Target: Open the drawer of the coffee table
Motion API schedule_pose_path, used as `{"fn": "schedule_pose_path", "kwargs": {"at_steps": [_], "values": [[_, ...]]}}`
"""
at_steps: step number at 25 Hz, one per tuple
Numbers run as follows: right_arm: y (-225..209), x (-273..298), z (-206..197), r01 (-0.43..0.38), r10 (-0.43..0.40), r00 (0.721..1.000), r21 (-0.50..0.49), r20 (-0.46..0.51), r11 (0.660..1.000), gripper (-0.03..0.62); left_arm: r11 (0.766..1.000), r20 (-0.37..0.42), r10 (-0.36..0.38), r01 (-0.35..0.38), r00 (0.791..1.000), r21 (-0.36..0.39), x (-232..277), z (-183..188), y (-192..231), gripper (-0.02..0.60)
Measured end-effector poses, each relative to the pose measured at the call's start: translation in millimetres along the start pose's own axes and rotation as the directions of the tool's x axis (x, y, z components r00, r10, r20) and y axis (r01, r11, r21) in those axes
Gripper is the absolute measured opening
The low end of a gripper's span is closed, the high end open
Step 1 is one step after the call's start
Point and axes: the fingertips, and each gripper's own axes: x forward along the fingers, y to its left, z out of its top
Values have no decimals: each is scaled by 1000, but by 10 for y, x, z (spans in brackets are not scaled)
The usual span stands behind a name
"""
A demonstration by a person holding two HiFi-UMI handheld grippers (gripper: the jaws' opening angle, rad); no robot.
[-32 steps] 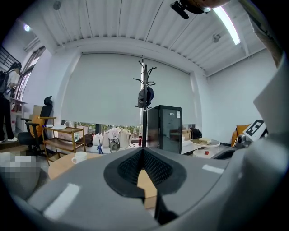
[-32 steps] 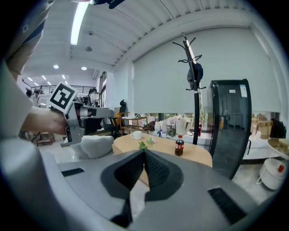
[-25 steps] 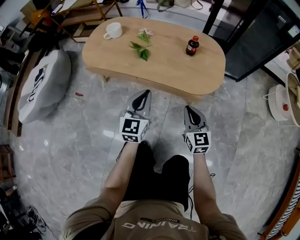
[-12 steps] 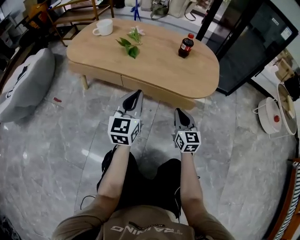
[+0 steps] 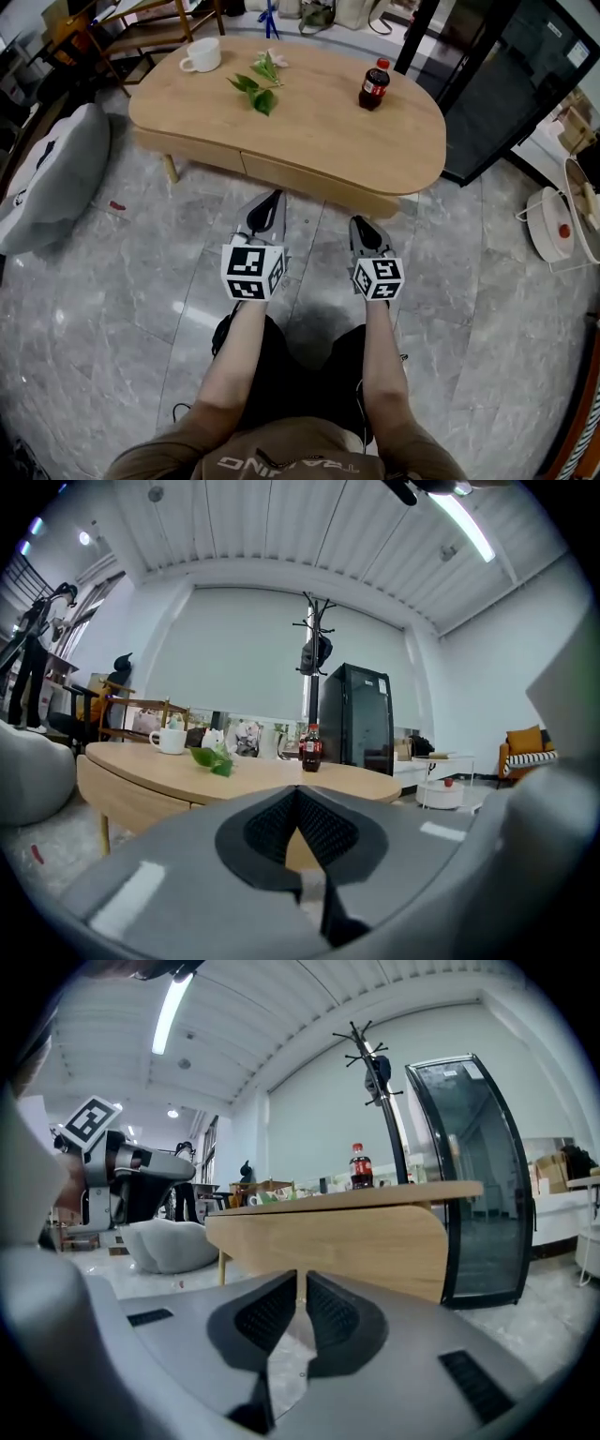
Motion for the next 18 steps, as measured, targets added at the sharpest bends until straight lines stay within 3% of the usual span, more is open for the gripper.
{"fn": "schedule_pose_path", "kwargs": {"at_steps": [6, 10, 13, 18], "values": [[23, 209, -302, -89, 89, 996, 22, -14, 996, 8, 999, -3, -33, 33, 999, -11, -12, 22, -101, 6], [33, 434, -540, -131, 132, 991, 66, -4, 989, 11, 996, -2, -70, 70, 998, 50, -23, 107, -268, 6], [74, 597, -648, -188, 186, 982, 151, 26, 971, 152, 996, 11, -74, 74, 997, 48, -83, 143, -289, 6], [79, 820, -728, -221, 204, 975, 258, 89, 941, 179, 997, 0, -78, 78, 997, 19, -126, 110, -265, 6]]}}
